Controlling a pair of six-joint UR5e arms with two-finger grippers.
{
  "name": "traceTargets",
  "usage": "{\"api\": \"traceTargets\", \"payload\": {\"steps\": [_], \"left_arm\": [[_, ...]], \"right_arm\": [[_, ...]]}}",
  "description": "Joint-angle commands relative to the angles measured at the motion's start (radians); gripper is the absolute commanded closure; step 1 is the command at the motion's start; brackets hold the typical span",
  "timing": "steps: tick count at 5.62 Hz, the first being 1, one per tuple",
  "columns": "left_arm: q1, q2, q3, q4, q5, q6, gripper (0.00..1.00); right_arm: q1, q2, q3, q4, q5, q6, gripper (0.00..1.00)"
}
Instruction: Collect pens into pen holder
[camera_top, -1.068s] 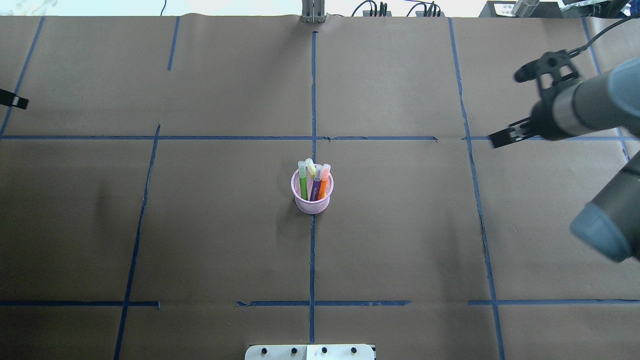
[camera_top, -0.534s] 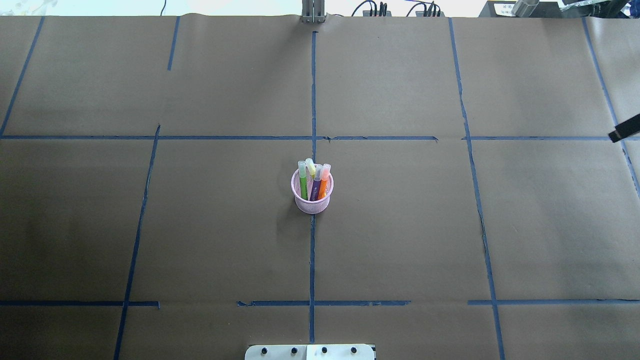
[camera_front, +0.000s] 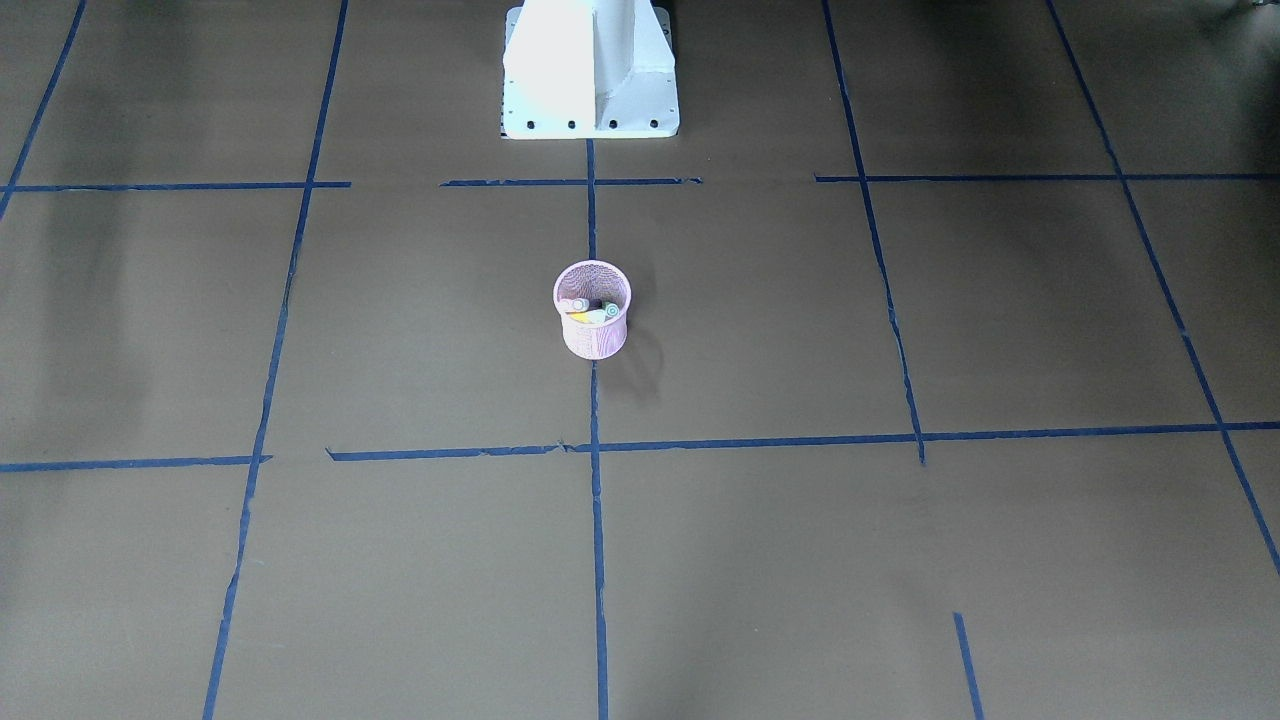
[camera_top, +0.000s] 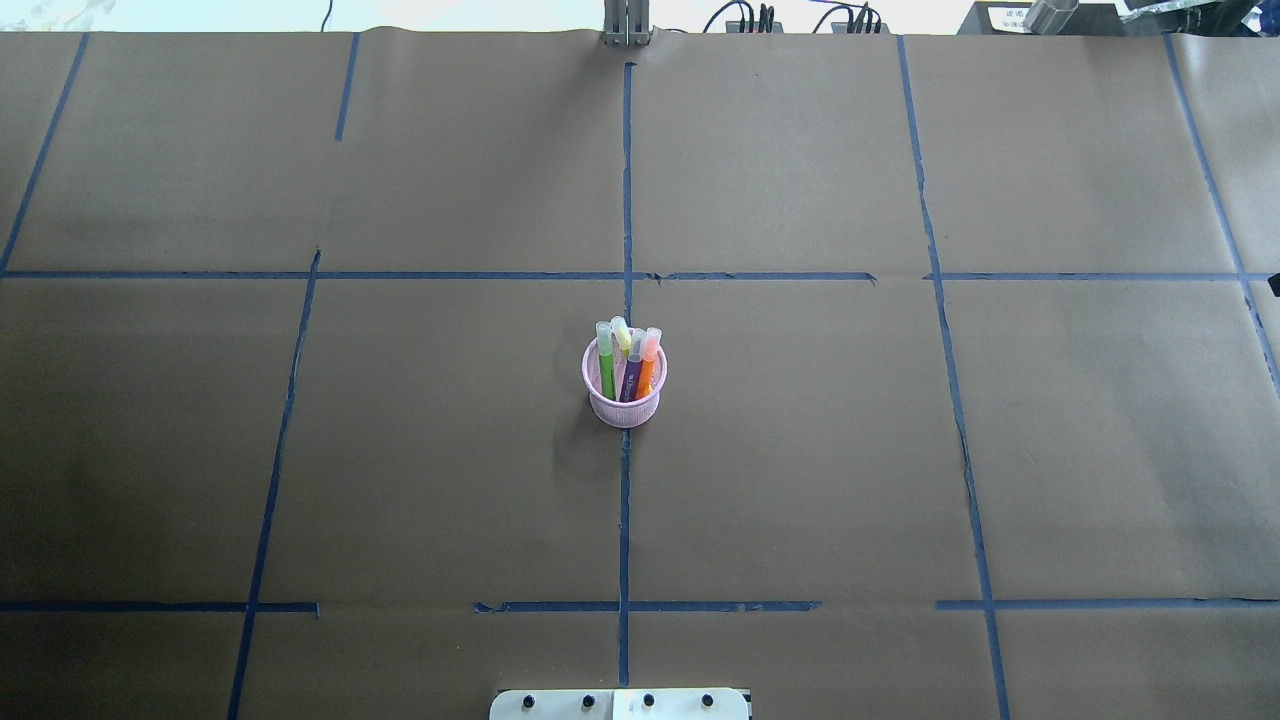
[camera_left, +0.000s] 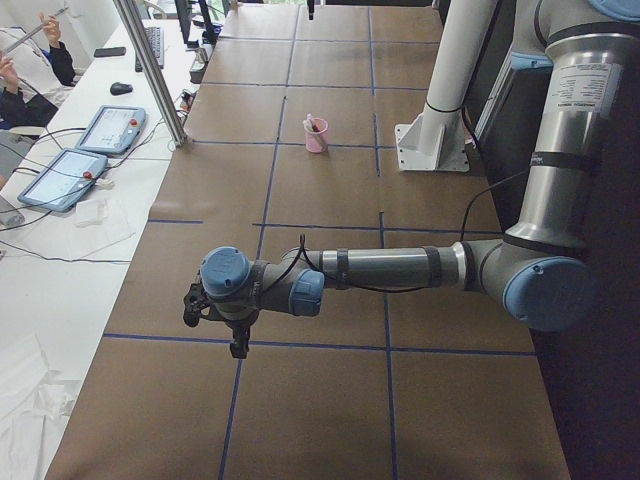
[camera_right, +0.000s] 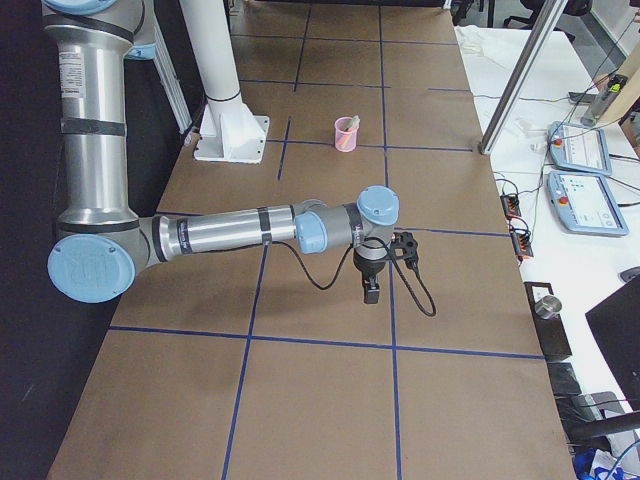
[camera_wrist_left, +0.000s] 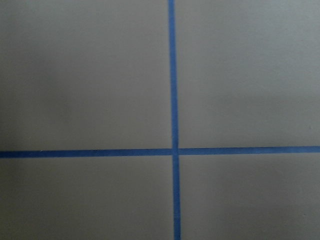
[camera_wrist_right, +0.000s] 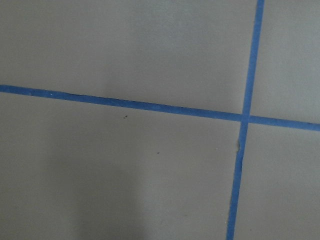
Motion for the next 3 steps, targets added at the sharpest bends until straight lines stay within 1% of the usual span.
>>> {"api": "traceTargets", "payload": {"steps": [1, 2, 3], "left_arm": [[0.008, 0.037, -0.012, 0.003, -0.001, 0.029, 0.00], [-0.003, 0.035, 0.000, 0.068, 0.000, 0.113, 0.00], [-0.007, 0.033, 0.002, 0.121, 0.003, 0.170, 0.00]], "right_arm": [[0.088, -0.043, -0.014, 0.000, 0.101, 0.023, 0.00], [0.161, -0.058, -0.044, 0.000, 0.193, 0.017, 0.00], [0.214, -0.071, -0.075, 0.002, 0.214, -0.009, 0.00]]}}
